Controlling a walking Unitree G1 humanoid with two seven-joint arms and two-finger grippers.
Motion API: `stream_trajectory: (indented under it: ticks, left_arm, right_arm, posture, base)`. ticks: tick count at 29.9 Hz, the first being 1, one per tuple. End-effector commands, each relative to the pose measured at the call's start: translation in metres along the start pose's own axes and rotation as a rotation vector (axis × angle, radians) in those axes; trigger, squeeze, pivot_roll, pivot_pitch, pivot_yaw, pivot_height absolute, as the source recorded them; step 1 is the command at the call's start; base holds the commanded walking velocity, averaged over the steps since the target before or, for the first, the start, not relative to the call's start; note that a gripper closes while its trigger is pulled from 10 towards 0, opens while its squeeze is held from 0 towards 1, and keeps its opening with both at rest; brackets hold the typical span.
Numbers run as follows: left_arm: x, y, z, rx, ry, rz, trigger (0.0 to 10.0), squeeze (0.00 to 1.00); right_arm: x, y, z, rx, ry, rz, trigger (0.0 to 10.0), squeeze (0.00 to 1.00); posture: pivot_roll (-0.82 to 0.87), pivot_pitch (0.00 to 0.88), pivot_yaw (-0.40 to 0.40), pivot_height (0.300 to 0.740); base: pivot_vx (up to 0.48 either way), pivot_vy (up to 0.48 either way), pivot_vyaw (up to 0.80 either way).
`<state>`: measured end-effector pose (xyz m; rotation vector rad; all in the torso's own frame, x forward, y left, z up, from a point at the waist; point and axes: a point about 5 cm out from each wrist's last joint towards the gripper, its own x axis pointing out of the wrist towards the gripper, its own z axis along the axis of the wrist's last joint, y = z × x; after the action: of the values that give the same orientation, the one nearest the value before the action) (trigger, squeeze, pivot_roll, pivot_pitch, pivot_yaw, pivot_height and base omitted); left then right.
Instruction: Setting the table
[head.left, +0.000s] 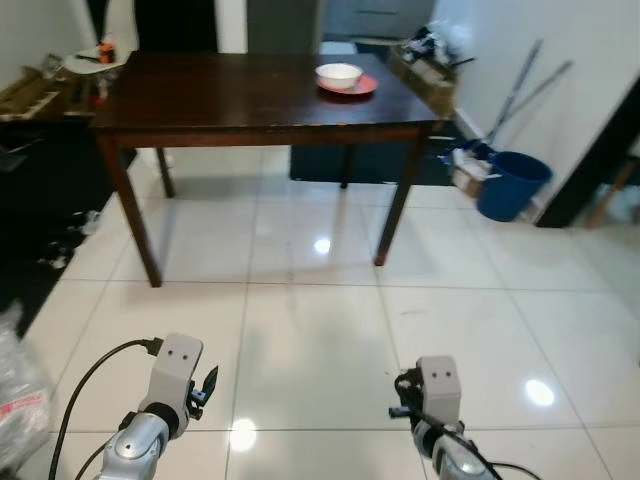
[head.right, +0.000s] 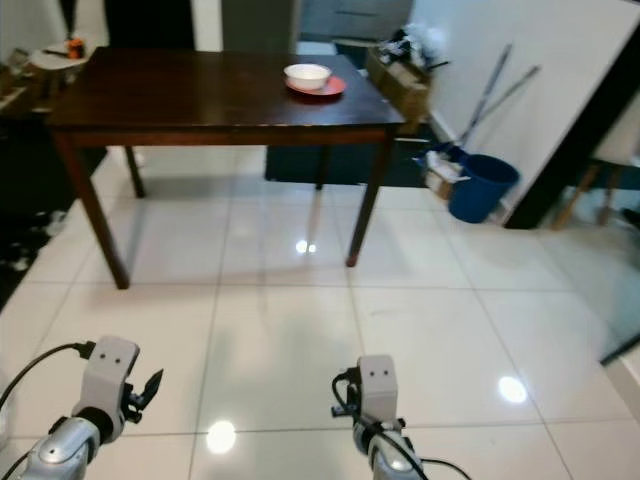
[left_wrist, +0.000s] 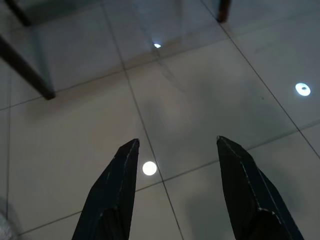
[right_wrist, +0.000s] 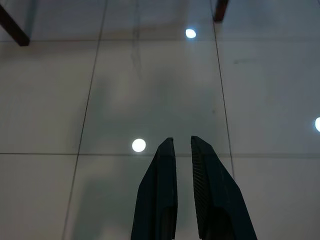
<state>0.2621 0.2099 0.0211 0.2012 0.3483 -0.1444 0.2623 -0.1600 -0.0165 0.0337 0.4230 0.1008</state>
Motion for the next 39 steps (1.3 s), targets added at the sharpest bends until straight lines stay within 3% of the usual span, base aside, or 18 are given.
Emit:
stream_trajectory:
  ticks: [1, 12, 21, 39]
  left_arm:
    - [-0.0010, -0.0032, -0.0039, 0.005, 0.015, -0.011, 10.0, 0.00]
    - [-0.0002, -0.0047, -0.0008, 0.013, -0.007, -0.012, 10.0, 0.00]
    - [0.0011, -0.0095, 0.0029, 0.047, -0.033, -0.040, 10.0, 0.00]
    - [0.0014, -0.0099, 0.0026, 0.053, -0.034, -0.040, 10.0, 0.00]
  right_arm:
    - [-0.0016, -0.0007, -0.0043, 0.006, 0.014, -0.004, 10.0, 0.00]
    - [-0.0001, -0.0009, 0.0024, 0.018, -0.027, -0.014, 10.0, 0.00]
    - [-0.0005, -0.0008, 0.0025, 0.026, -0.033, -0.009, 10.0, 0.00]
    - [-0.0020, -0.0027, -0.0003, 0.035, -0.023, -0.017, 10.0, 0.00]
  posture:
    - [0.04, 0.027, 0.038, 0.740]
    - [0.04, 0.031, 0.035, 0.740]
    - [0.04, 0.034, 0.036, 0.740]
    - [0.03, 0.037, 0.036, 0.740]
  base:
    - [0.000, 0.000, -0.79]
    - [0.022, 0.000, -0.52]
    - [0.467, 0.000, 0.00]
    - [0.480, 0.000, -0.77]
